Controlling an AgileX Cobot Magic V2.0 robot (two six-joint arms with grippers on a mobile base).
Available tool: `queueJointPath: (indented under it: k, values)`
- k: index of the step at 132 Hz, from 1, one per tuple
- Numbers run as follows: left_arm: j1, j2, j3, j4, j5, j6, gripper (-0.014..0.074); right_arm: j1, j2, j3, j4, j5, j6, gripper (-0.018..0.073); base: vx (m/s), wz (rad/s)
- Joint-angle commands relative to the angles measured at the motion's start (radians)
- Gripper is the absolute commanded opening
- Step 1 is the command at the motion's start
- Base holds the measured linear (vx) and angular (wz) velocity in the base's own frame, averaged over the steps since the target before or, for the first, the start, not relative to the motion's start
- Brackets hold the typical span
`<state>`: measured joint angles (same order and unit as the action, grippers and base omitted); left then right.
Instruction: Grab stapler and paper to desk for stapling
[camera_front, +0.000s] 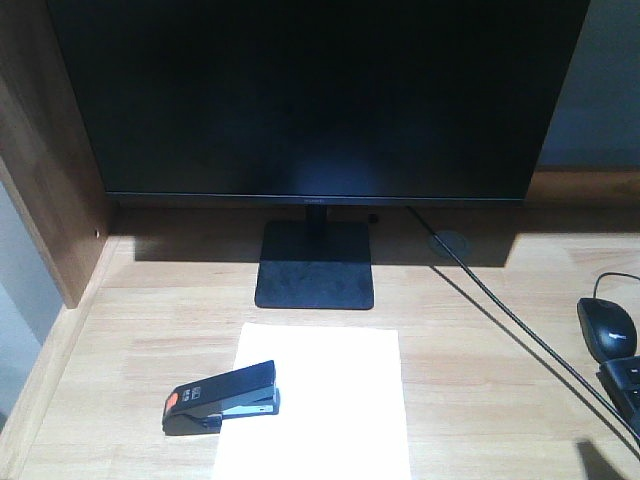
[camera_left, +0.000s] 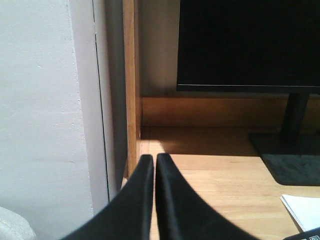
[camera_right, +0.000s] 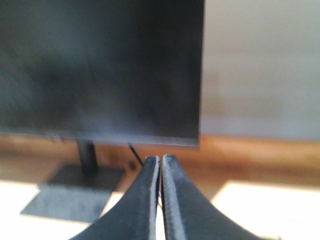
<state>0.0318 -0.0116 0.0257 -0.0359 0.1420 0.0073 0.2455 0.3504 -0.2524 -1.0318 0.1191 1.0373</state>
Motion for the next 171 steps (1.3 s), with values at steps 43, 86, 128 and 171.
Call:
queueJointPath:
  k: [43, 86, 128, 171]
  values:
    - [0.0, -0.017, 0.008, -0.01, -0.081, -0.007, -0.0006, -0.004, 0.006, -0.029, 0.992, -0.028, -1.027, -0.0006, 0.0, 0.0]
    - [0.0, -0.017, 0.008, -0.01, -0.081, -0.007, -0.0006, -0.19, -0.072, 0.026, 1.018, -0.082, -1.032, -0.0006, 0.0, 0.0]
    - [0.0, -0.017, 0.008, -0.01, -0.081, -0.007, -0.0006, -0.307, -0.284, 0.239, 1.019, -0.1, -1.031, -0.0006, 0.0, 0.0]
    - [0.0, -0.017, 0.009, -0.01, -0.08, -0.007, -0.0006, -0.305, -0.371, 0.284, 1.024, -0.09, -1.024, -0.0006, 0.0, 0.0]
